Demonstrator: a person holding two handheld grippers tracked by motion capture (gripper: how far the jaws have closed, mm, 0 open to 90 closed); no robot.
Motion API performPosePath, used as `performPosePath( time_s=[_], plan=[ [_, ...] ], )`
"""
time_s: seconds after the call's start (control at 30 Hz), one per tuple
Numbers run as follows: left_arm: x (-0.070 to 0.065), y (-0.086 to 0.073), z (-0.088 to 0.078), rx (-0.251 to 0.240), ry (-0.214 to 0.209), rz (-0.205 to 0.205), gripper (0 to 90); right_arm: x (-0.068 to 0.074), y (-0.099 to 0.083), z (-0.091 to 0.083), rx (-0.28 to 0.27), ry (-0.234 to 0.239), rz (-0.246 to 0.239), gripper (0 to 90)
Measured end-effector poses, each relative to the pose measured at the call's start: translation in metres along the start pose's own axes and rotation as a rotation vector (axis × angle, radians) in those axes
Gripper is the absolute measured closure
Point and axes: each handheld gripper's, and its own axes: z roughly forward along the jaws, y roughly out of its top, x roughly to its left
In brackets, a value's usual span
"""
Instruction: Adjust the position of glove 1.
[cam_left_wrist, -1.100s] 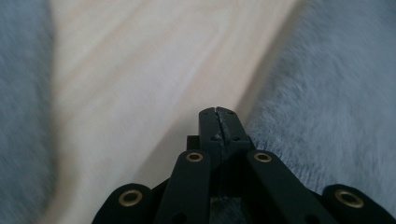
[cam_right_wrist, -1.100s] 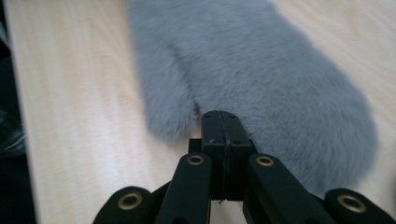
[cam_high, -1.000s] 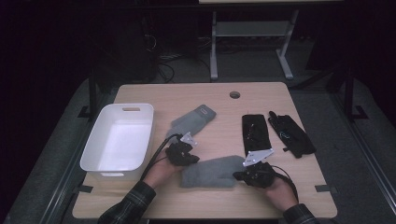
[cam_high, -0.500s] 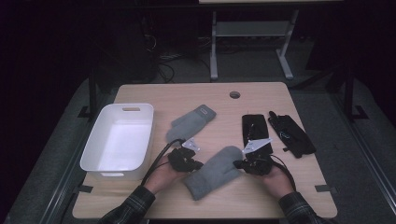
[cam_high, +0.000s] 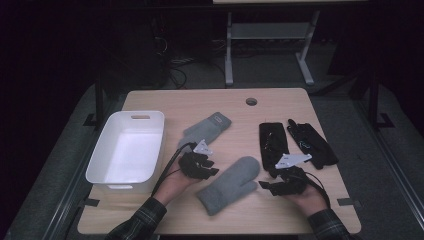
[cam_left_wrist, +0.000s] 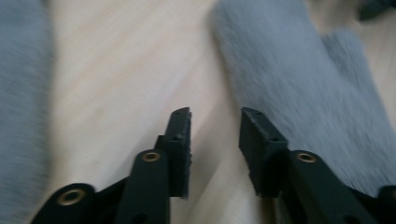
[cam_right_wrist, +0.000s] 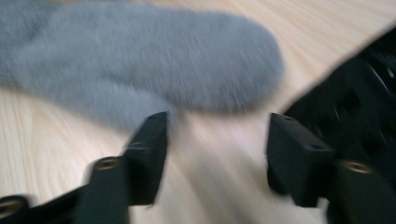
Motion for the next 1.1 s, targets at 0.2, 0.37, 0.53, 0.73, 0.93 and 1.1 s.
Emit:
performPosePath(
  time_s=[0.2, 0.37, 0.53, 0.73, 0.93, 1.1],
  plan=[
    [0.016, 0.011, -0.003, -0.026, 0.095, -0.030, 57.8, -0.004, -0.027, -0.019, 0.019, -0.046, 0.028, 24.5],
    [0.033, 0.020, 0.000, -0.029, 0.156, -0.049, 55.3, -0.014, -0.045, -0.032, 0.003, -0.062, 0.070, 22.8],
    [0.053, 0.029, 0.006, -0.032, 0.208, -0.084, 52.0, -0.018, -0.056, -0.035, 0.017, -0.078, 0.081, 20.6],
    [0.076, 0.037, 0.012, -0.024, 0.277, -0.123, 50.4, -0.023, -0.063, -0.039, -0.012, -0.073, 0.087, 19.9],
    [0.092, 0.032, 0.025, -0.003, 0.287, -0.181, 50.3, -0.018, -0.062, -0.036, -0.003, -0.112, 0.041, 19.2],
    [0.094, 0.028, 0.033, 0.031, 0.279, -0.175, 61.8, -0.018, -0.063, -0.035, -0.007, -0.116, 0.040, 19.2]
  ],
)
